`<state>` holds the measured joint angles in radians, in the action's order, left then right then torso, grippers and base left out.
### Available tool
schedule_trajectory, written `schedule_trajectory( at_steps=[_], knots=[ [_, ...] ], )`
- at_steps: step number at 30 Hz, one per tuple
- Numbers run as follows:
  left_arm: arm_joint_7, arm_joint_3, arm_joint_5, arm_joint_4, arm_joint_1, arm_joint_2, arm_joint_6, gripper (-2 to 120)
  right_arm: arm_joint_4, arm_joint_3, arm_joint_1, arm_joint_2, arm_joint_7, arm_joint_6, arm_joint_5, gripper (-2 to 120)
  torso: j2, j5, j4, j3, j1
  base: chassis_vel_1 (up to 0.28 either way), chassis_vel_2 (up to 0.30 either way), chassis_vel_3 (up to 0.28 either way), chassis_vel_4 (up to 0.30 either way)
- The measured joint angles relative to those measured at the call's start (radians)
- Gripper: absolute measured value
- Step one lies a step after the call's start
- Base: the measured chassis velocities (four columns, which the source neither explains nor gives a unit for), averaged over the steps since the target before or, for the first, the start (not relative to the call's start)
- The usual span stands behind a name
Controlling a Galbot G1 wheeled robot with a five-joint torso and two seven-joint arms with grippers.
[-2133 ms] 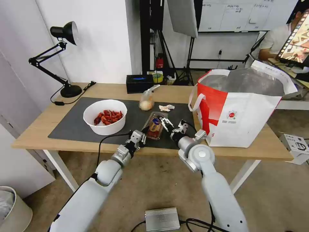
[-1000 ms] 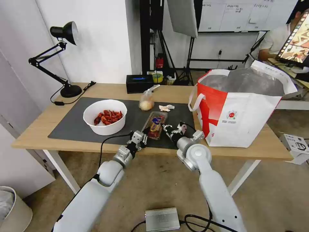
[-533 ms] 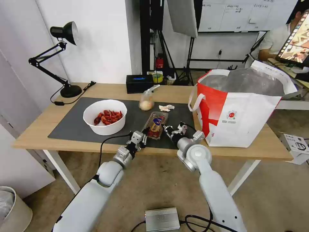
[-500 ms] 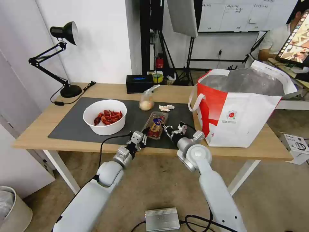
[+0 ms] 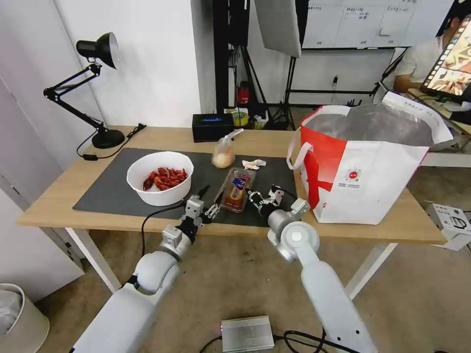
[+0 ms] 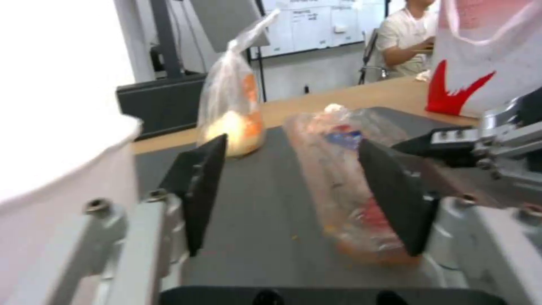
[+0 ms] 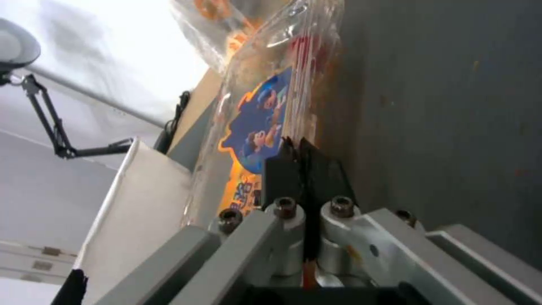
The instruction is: Pick up the trash from the table and place it into the takeout bag.
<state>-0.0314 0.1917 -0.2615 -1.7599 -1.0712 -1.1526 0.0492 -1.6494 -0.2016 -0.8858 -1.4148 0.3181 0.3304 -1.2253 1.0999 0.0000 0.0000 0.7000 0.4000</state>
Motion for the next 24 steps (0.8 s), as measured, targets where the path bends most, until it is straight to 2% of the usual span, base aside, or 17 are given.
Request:
schedule_trajectory(
  at_steps=[1, 4, 5, 7, 15, 18, 24],
  knots=[
    [0.000, 0.000, 0.000, 0.000, 0.000, 0.000, 0.000, 72, 0.000, 0.000, 0.000, 0.000, 0.000, 0.000, 0.000, 0, 0.000, 0.0000, 0.0000, 0.000, 0.000, 0.000, 0.000, 0.000, 0.000],
    [0.000, 0.037, -0.003, -0.024, -0.036, -0.001, 0.000, 86, -0.027, 0.014, -0.009, 0.030, -0.021, -0.010, 0.037, 0, 0.000, 0.0000, 0.0000, 0.000, 0.000, 0.000, 0.000, 0.000, 0.000],
    [0.000, 0.037, -0.003, -0.024, -0.036, -0.001, 0.000, 86, -0.027, 0.014, -0.009, 0.030, -0.021, -0.010, 0.037, 0, 0.000, 0.0000, 0.0000, 0.000, 0.000, 0.000, 0.000, 0.000, 0.000],
    [0.000, 0.072, -0.003, -0.048, -0.072, -0.001, 0.000, 96, -0.056, 0.028, -0.013, 0.073, -0.048, -0.021, 0.070, 0, 0.000, 0.0001, -0.0001, 0.000, 0.000, 0.000, 0.000, 0.000, 0.000],
    [-0.001, 0.115, -0.004, -0.081, -0.119, -0.009, 0.002, 100, -0.119, 0.036, -0.026, 0.131, -0.076, -0.044, 0.129, 0, 0.000, 0.0000, 0.0001, 0.000, 0.000, 0.000, 0.000, 0.000, 0.000],
    [-0.003, 0.116, -0.004, -0.089, -0.128, -0.023, 0.003, 100, -0.184, 0.033, -0.079, 0.171, -0.113, -0.071, 0.219, 0, 0.000, 0.0001, -0.0002, 0.000, 0.000, 0.000, 0.000, 0.000, 0.000],
    [-0.005, 0.111, -0.004, -0.093, -0.136, -0.033, 0.005, 100, -0.267, -0.006, -0.153, 0.216, -0.128, -0.090, 0.260, 0, 0.000, 0.0002, -0.0001, 0.000, 0.000, 0.000, 0.000, 0.000, 0.000]
  ],
)
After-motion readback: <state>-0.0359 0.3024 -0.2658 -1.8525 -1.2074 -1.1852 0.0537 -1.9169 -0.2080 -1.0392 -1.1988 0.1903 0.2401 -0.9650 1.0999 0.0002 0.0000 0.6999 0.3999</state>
